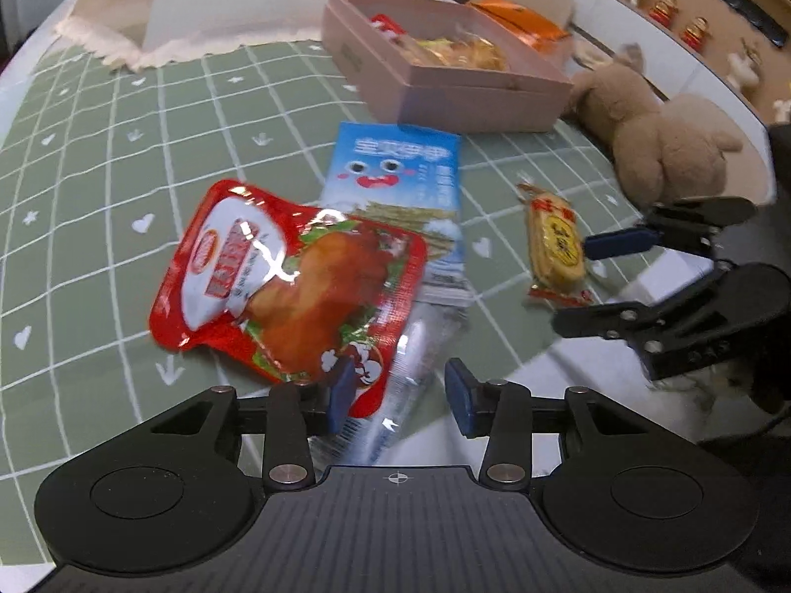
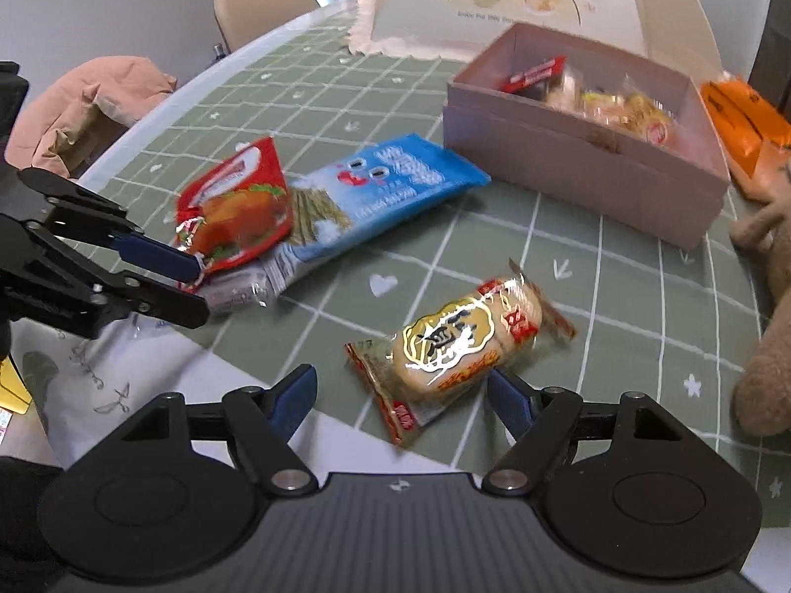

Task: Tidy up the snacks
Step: 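Lower the left tool onto the clear small packet and close it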

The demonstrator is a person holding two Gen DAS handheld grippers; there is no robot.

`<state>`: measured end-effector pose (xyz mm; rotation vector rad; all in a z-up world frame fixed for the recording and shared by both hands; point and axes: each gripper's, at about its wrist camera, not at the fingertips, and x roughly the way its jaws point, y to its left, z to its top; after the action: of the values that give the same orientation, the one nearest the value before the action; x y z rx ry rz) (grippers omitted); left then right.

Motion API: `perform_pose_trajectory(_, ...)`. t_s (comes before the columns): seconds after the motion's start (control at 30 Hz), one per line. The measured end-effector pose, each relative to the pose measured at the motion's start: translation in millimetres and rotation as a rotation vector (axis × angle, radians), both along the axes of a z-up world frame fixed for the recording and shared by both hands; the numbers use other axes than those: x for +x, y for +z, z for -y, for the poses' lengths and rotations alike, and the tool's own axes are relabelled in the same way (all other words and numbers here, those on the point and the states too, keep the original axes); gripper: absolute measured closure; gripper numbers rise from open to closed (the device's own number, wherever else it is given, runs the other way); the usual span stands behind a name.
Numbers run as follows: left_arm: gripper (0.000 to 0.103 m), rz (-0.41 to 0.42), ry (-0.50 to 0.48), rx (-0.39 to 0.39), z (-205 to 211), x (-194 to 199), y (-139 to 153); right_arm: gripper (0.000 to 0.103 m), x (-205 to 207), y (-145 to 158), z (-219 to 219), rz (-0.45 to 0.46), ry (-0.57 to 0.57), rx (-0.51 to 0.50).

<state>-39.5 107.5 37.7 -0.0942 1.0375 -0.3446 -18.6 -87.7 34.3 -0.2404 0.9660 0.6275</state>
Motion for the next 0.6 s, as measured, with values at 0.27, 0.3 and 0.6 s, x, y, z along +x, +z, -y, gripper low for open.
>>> perform_pose_trajectory(0.27,0.07,0.016,0.347,-0.094,-60.5,16.2,-3.7,0.025,-4.2,23.8,-30.2,0.097,0.063,0.003)
perform_pose_trajectory(0.3,0.07,0.023,0.346,-0.099,-61.3,14.3,0.3,0.025,-5.5,25.4,-35.1,0.097,0.082,0.005)
perform_pose_trajectory(0.6,0.059,0.039,0.013,0.047,10.4,2.2,-1.7,0.025,-7.5,22.8,-35.9,0.11,0.102,-0.055)
